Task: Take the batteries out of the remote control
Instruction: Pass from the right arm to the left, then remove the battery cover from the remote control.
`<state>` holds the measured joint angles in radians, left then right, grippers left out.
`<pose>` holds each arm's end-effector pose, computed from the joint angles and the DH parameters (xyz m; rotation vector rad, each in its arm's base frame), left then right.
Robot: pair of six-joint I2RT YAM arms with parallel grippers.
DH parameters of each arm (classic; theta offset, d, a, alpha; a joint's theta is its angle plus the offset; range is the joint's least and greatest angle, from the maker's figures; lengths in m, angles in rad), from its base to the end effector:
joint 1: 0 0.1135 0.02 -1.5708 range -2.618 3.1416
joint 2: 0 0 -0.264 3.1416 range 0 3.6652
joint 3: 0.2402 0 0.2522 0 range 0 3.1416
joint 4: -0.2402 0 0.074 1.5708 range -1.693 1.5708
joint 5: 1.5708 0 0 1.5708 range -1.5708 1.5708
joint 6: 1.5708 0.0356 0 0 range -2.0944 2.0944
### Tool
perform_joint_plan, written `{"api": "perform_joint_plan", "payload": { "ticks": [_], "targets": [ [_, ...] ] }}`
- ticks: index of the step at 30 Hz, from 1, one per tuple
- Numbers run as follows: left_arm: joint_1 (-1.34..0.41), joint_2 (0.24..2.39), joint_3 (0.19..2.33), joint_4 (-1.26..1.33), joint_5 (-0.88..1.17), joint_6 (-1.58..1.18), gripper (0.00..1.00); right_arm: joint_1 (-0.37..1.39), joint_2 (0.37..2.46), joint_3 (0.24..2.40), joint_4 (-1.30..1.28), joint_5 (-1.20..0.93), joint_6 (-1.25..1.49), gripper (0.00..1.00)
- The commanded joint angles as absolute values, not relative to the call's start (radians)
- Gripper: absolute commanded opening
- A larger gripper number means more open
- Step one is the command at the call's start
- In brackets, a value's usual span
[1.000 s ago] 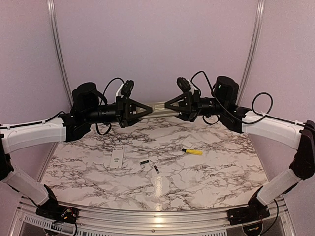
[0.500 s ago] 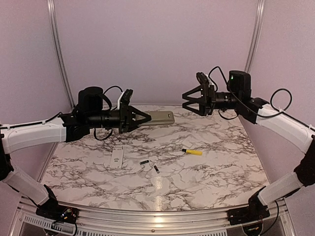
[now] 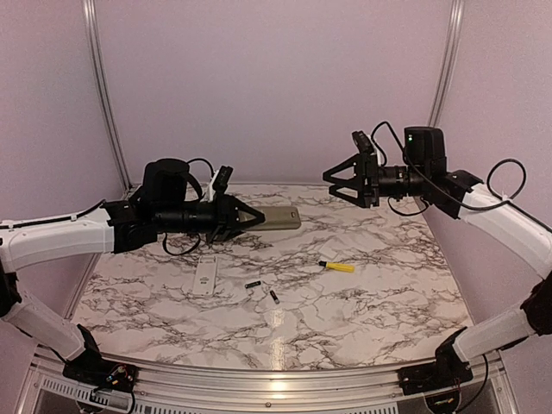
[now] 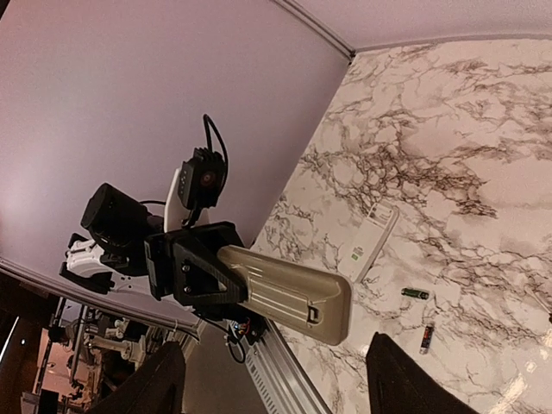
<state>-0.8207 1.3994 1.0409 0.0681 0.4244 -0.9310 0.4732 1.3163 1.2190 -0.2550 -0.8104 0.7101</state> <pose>0.2125 -0.2495 0.3134 0.2250 2.1567 -1.5203 0.2514 0.1577 0.3709 -0.3662 2.1035 1.5243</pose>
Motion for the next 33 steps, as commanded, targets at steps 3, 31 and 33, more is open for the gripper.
{"api": "perform_joint_plan", "payload": {
  "ticks": [3, 31, 33],
  "targets": [
    [-0.831, 1.468, 1.158, 0.067, 0.401, -0.943, 0.00, 0.559, 1.293, 1.242, -0.270, -0.623, 0.703, 0.69],
    [-0.869, 1.595, 1.323, 0.027, 0.344, -0.956, 0.00, 0.627, 1.322, 1.324, -0.332, -0.487, 0.682, 0.66],
    [-0.871, 1.598, 1.328, 0.026, 0.341, -0.956, 0.00, 0.627, 1.329, 1.329, -0.345, -0.485, 0.676, 0.65]
  ]
}}
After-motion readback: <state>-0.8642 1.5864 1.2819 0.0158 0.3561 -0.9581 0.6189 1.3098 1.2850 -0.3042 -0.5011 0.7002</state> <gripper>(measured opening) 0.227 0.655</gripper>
